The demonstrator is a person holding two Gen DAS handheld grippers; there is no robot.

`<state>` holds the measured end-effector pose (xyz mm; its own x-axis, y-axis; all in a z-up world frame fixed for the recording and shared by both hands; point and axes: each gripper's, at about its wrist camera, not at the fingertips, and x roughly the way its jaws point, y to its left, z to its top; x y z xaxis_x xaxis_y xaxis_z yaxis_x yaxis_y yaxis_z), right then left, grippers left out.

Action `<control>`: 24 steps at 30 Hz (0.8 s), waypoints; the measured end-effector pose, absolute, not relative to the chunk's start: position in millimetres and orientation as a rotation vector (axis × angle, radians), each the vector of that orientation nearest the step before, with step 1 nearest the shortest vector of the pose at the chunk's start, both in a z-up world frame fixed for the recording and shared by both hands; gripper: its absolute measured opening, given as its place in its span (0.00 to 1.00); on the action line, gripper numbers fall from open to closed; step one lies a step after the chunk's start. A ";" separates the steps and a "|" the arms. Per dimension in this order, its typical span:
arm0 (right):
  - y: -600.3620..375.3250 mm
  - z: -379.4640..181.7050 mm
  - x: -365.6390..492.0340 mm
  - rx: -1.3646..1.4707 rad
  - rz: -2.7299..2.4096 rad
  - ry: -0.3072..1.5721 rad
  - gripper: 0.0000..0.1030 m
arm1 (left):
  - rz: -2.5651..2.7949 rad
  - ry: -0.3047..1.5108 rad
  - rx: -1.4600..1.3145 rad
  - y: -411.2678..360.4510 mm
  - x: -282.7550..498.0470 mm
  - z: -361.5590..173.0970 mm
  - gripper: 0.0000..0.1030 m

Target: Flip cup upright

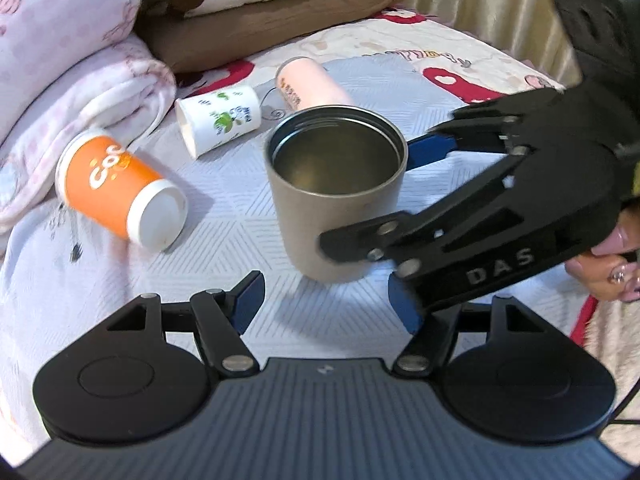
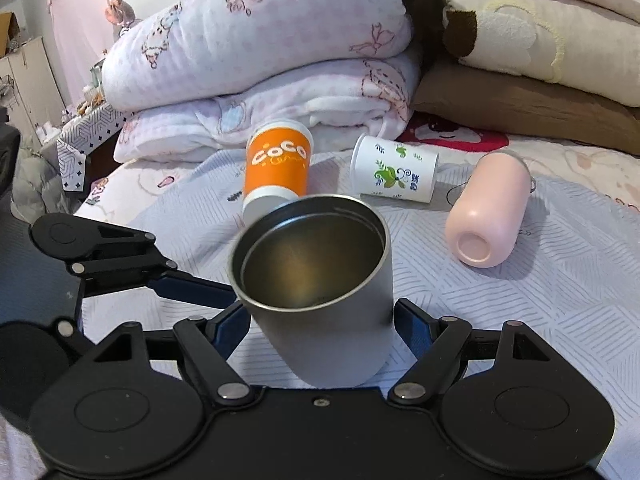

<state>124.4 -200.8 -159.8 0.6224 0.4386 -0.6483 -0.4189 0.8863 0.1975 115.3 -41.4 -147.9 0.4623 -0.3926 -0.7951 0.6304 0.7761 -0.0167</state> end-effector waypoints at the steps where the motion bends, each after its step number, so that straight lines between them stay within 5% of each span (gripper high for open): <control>1: -200.8 -155.6 119.1 0.018 0.476 0.741 0.80 | -0.632 0.894 0.285 -38.7 113.1 -144.0 0.64; 11: -223.1 -105.5 63.1 0.115 0.396 0.667 0.82 | -0.502 0.785 0.160 -18.2 70.1 -80.4 0.66; 24: -246.3 -43.9 20.9 0.115 0.261 0.648 0.82 | -0.316 0.858 0.069 -4.5 37.8 -32.9 0.68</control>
<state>20.9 -246.3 -43.9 0.7660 0.2756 -0.5808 -0.2040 0.9610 0.1870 37.8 -4.5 -32.9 0.6104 -0.2462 -0.7529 0.3015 0.9511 -0.0666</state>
